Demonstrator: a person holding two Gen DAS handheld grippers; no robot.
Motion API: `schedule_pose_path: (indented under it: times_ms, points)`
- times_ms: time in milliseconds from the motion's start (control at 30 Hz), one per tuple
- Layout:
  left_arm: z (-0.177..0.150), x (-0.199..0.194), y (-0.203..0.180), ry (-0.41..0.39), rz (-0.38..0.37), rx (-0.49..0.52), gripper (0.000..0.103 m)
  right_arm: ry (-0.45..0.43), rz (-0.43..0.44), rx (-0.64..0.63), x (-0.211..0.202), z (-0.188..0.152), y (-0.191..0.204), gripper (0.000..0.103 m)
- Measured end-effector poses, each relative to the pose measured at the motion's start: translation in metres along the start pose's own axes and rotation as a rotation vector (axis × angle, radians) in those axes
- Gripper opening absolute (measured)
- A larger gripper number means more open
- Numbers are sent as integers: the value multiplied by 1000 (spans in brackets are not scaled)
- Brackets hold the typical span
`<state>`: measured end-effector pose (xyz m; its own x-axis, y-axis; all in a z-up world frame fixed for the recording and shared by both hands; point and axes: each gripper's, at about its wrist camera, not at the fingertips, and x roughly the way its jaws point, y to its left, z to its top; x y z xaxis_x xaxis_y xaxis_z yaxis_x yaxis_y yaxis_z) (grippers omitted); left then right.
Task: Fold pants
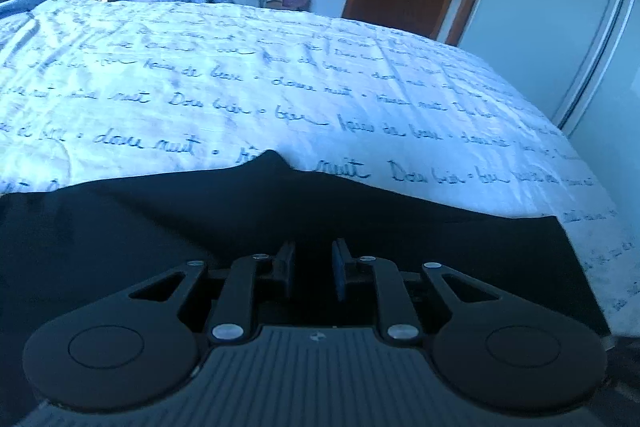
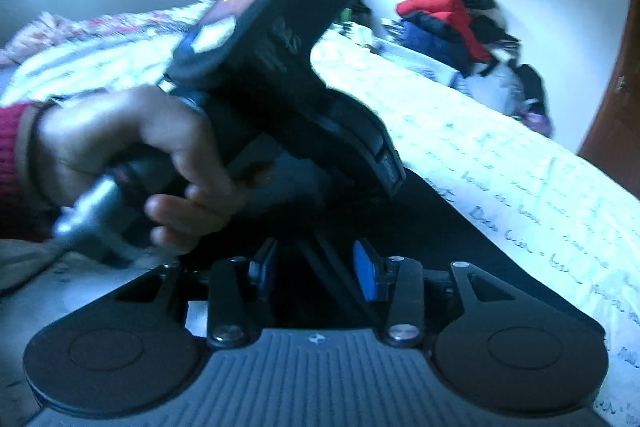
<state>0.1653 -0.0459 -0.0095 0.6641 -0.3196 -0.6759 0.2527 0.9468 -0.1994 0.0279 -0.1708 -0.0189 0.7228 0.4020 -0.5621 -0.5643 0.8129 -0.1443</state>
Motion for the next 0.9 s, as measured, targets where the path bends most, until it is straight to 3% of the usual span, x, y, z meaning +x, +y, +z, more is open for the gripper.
schedule_pose_path:
  times_ms: [167, 333, 633, 900]
  points:
    - [1, -4, 3, 6, 36, -11, 24, -58, -61, 112, -13, 4, -28, 41]
    - [-1, -8, -3, 9, 71, 26, 29, 37, -160, 166, 11, -10, -43, 41]
    - [-11, -12, -20, -13, 133, 111, 38, 82, -146, 159, 15, -23, -38, 41]
    - [-22, -13, -29, -26, 178, 186, 40, 42, -174, 196, 9, -14, -47, 41]
